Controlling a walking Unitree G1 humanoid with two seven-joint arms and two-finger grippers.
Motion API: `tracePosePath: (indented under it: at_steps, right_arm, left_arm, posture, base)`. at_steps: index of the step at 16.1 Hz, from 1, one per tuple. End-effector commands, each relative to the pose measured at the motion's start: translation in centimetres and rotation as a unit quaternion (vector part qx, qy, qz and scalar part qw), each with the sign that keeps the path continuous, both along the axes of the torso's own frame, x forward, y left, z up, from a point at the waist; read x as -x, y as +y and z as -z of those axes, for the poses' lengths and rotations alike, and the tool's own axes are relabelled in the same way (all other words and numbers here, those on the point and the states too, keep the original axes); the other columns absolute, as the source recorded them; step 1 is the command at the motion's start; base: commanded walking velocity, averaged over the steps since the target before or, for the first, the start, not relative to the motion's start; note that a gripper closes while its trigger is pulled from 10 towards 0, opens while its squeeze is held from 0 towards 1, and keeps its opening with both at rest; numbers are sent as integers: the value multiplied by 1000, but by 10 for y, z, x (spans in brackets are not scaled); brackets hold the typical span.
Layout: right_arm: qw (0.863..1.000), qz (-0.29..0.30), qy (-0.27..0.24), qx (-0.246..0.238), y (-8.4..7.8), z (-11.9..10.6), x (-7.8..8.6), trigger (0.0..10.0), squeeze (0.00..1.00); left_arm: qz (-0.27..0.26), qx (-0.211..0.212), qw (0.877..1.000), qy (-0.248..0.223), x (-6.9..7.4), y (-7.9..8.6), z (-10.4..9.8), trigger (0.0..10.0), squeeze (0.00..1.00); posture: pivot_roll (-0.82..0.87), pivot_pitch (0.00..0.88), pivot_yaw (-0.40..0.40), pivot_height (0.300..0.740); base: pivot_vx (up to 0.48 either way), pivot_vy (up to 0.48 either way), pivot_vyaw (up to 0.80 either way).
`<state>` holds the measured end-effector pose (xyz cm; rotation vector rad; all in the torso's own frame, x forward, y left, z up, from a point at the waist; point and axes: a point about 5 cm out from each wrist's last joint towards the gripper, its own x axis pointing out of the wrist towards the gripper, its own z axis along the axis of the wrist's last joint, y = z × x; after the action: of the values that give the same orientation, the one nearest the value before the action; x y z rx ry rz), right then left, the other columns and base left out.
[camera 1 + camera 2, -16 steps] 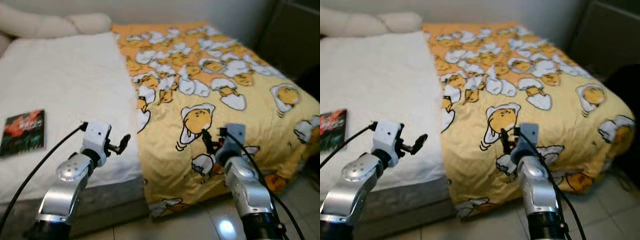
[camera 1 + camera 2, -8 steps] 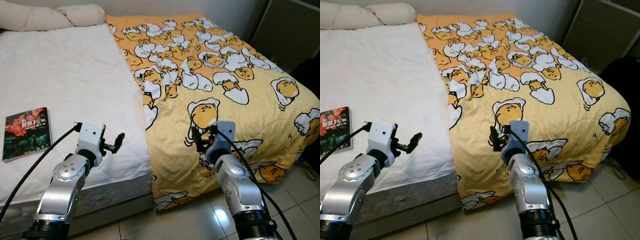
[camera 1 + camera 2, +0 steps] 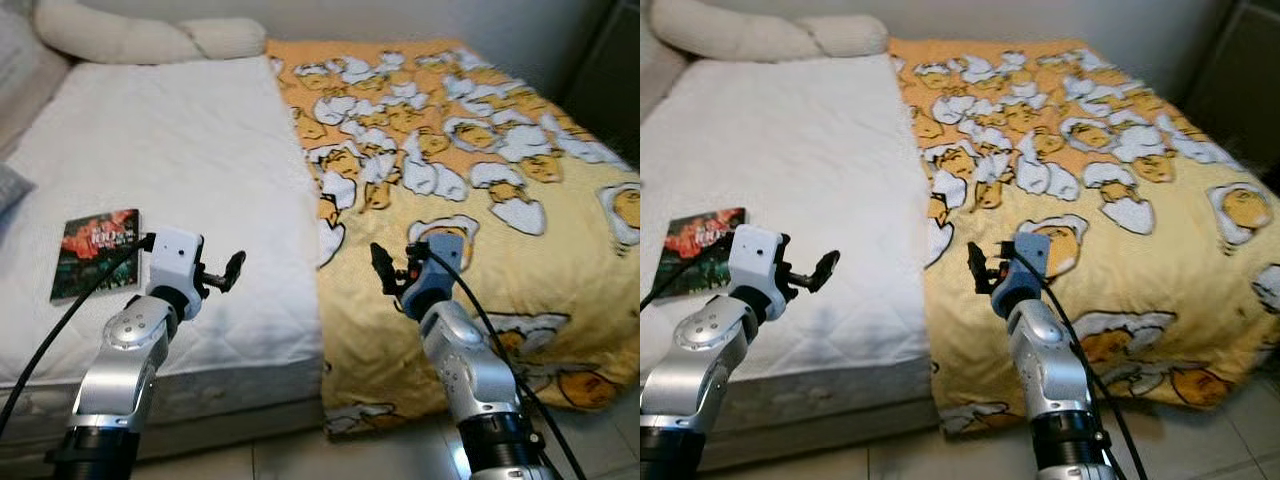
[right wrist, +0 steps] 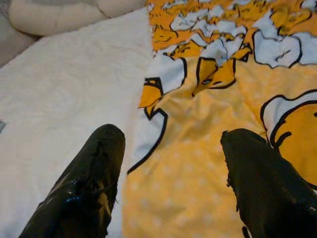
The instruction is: Clean up the room
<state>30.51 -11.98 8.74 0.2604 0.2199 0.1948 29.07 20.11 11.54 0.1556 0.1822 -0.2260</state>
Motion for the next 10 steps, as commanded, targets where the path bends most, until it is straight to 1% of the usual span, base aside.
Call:
tracePosePath:
  at_steps: [1, 4, 5, 6, 7, 10]
  right_arm:
    - [1000, -4, -3, 6, -3, -2, 0, 10000, 0]
    - [998, -46, -4, 35, 7, -2, 1, 10000, 0]
    - [998, -52, -6, 39, 8, -3, 1, 10000, 0]
    - [998, -55, -8, 42, 8, -3, 1, 10000, 0]
    - [998, -50, -1, 28, 7, -2, 2, 10000, 0]
    - [998, -57, -3, 38, 6, -3, 4, 10000, 0]
  left_arm:
    - [2, 2, 1000, 0, -1, -1, -1, 10000, 98]
    - [4, 1, 1000, 1, -2, -2, 1, 10000, 90]
    - [6, 1, 1000, 2, -1, -4, 2, 10000, 94]
    - [8, 2, 1000, 2, -1, -5, 2, 10000, 94]
    - [10, 1, 1000, 2, 0, -5, 2, 10000, 90]
    - [6, 1, 1000, 3, 2, -2, 3, 10000, 90]
  posture:
    - [126, 0, -20, 740]
    - [125, 0, -18, 740]
    - [124, 0, -18, 740]
    - [125, 0, -19, 740]
    - [127, 0, -21, 740]
    - [131, 0, -26, 740]
  base:
    - [311, 0, 0]
    - [311, 0, 0]
    - [311, 0, 700]
    - [307, 0, 706]
    - [311, 0, 0]
    - [314, 0, 0]
